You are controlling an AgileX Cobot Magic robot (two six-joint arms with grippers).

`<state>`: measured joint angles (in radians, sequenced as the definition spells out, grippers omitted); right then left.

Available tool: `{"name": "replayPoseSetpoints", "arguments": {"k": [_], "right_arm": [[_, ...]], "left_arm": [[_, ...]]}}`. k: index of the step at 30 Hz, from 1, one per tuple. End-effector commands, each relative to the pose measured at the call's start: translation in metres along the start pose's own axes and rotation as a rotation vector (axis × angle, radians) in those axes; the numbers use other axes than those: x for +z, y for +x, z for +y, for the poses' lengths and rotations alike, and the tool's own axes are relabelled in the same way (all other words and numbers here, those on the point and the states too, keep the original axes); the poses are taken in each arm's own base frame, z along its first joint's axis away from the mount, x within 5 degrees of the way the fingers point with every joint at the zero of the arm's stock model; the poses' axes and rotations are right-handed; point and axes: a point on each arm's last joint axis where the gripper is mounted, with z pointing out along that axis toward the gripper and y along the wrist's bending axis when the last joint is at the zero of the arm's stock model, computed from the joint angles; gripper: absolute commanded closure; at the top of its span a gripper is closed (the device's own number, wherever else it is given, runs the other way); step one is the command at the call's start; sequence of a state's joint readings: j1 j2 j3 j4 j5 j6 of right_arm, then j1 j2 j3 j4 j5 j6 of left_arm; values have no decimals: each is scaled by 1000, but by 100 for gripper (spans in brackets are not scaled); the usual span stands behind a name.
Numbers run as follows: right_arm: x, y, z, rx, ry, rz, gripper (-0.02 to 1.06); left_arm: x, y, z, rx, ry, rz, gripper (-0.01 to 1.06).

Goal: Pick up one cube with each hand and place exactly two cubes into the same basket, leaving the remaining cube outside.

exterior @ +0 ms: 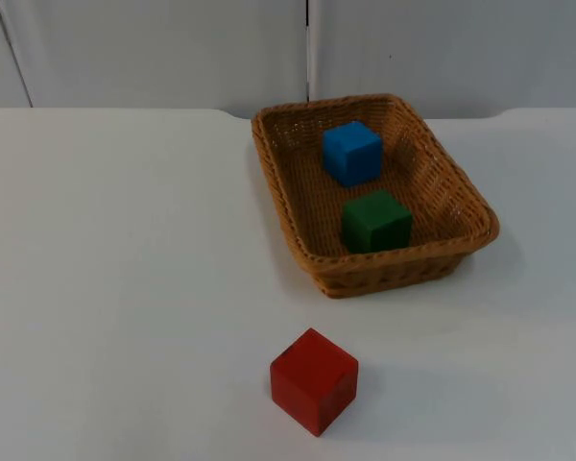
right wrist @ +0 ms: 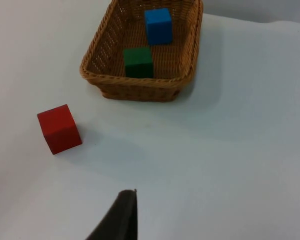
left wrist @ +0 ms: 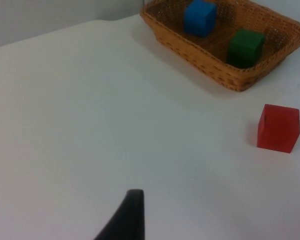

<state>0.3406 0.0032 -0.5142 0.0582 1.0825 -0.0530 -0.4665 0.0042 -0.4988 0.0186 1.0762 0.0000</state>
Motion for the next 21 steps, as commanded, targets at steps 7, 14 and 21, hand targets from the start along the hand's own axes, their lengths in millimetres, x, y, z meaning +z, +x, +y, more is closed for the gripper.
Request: {"name": "replayPoseSetpoints", "arguments": {"k": [7, 14, 21], "right_arm": [[-1, 0, -1, -1, 3, -6, -1], [-1, 0, 0, 2, -3, -6, -1], [-1, 0, 1, 5, -9, -9, -1]], "left_arm": [[1, 1, -1, -6, 9, 1, 0], [1, 1, -1, -6, 9, 1, 0], [1, 1, -1, -6, 9, 1, 0]]}}
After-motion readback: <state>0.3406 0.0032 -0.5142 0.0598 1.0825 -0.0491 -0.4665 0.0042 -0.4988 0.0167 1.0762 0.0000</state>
